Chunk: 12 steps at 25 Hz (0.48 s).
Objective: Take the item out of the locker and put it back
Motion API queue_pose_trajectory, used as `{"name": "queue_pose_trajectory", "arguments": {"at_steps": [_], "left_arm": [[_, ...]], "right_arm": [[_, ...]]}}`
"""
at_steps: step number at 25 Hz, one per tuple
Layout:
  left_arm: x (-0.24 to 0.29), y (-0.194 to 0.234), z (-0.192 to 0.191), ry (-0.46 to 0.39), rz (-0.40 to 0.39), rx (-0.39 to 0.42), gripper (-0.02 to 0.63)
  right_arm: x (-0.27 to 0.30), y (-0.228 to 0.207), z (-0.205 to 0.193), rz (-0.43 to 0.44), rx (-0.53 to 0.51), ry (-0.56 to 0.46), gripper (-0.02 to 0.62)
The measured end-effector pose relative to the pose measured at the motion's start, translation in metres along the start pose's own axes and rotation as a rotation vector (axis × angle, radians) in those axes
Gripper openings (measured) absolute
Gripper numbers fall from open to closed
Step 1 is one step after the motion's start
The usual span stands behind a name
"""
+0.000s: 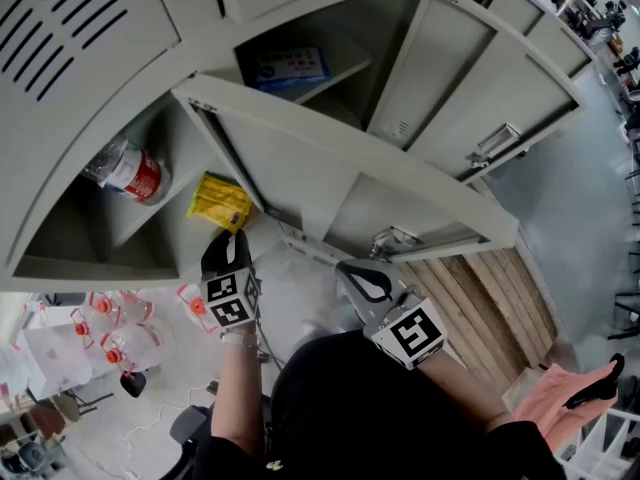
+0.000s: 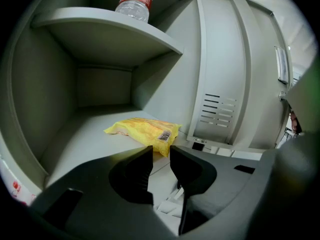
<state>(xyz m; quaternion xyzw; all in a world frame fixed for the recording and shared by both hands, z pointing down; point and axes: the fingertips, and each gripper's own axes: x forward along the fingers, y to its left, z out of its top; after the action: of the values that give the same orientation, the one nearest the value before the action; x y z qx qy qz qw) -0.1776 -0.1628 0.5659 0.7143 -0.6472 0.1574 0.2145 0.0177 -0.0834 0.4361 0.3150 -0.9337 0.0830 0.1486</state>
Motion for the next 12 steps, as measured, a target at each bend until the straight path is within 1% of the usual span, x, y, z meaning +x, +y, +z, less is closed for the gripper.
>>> {"name": "queue_pose_trajectory", "arguments": {"at_steps": [7,12], "left_arm": [[-0.0008,0.0029,-0.0001,-0.002,0.011,-0.014,0.084],[-0.0052,0.0049,0.001,-0.022,0.026,-0.029,0.062]], "right_arm": [[0.0001,0.0002,-0.0002,0.002,-0.004,0.0,-0.002],[-0.0004,0.0003,-0.0002,0.002,0.001,0.0,-0.002]]}}
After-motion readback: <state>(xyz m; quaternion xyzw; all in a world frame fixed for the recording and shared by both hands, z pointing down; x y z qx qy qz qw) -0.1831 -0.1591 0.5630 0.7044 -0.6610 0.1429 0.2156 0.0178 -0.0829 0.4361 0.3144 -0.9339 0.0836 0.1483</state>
